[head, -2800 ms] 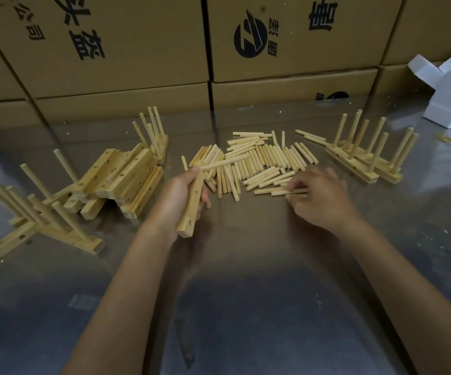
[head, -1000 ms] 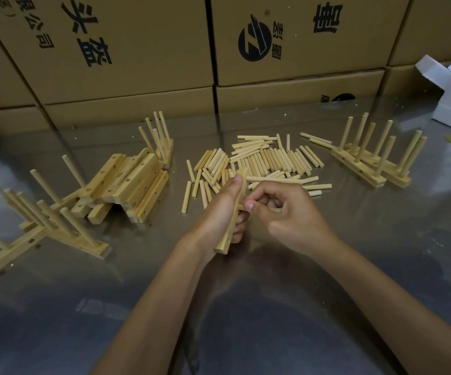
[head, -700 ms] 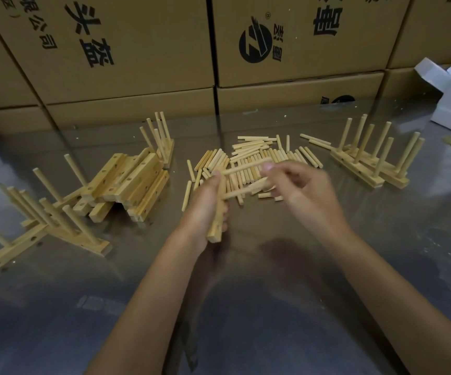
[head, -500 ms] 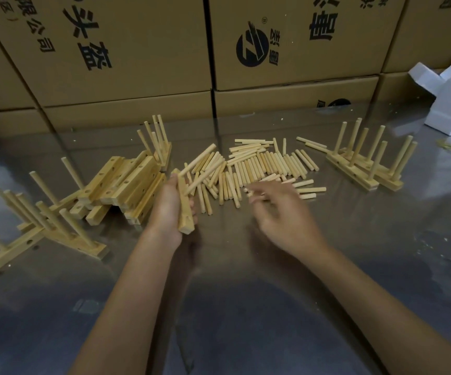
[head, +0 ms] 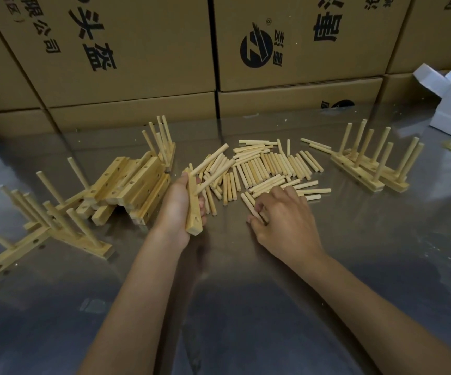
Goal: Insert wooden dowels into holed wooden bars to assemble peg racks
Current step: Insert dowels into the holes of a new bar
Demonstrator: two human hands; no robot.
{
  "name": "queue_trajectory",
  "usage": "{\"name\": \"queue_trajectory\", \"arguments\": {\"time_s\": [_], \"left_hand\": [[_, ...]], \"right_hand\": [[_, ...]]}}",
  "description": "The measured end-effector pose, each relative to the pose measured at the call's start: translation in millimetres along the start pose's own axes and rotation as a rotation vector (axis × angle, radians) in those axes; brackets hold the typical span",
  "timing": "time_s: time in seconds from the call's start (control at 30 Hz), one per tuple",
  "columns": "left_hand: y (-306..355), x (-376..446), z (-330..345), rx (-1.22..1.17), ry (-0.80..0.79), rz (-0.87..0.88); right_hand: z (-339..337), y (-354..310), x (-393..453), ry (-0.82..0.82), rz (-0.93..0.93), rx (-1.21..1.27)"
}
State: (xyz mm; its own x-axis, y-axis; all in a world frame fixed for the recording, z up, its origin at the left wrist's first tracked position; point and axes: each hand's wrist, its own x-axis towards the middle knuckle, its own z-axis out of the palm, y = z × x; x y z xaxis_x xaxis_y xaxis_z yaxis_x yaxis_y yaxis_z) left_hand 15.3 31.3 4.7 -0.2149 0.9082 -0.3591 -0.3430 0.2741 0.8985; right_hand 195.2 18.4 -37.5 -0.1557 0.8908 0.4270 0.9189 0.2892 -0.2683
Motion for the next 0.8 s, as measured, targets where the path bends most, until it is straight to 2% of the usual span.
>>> {"name": "queue_trajectory", "arguments": {"time_s": [0.2,0.27,0.37,0.47,0.6,0.8], "left_hand": [[1.4,-3.1,0.6,0.019,-0.014,-0.001],[1.0,-5.2,1.0,0.02,-0.036,-0.009],[-1.3,-9.8,5.0,0.06,-0.051,-0.007],[-3.6,-13.1,10.5,0.081,-0.068,-0.01],[-2.9,-12.4,12.7,0.046,-0.063,-0.022],[-0.7,-9.6,12.3,0.036,-0.053,0.037]], "right_hand": [[-3.0,1.2,-0.4,0.01,0.045,0.125],[-11.3,1.7,-1.7,0.007,0.007,0.317],[-23.5,-9.1,-6.2,-0.087,-0.136,0.605],[-28.7,-23.0,-11.6,-0.118,-0.303,0.617],[-36.8,-23.4,-10.4,-0.054,-0.29,0.638],[-38.1,-26.0,-11.8,0.039,-0.323,0.541]]}}
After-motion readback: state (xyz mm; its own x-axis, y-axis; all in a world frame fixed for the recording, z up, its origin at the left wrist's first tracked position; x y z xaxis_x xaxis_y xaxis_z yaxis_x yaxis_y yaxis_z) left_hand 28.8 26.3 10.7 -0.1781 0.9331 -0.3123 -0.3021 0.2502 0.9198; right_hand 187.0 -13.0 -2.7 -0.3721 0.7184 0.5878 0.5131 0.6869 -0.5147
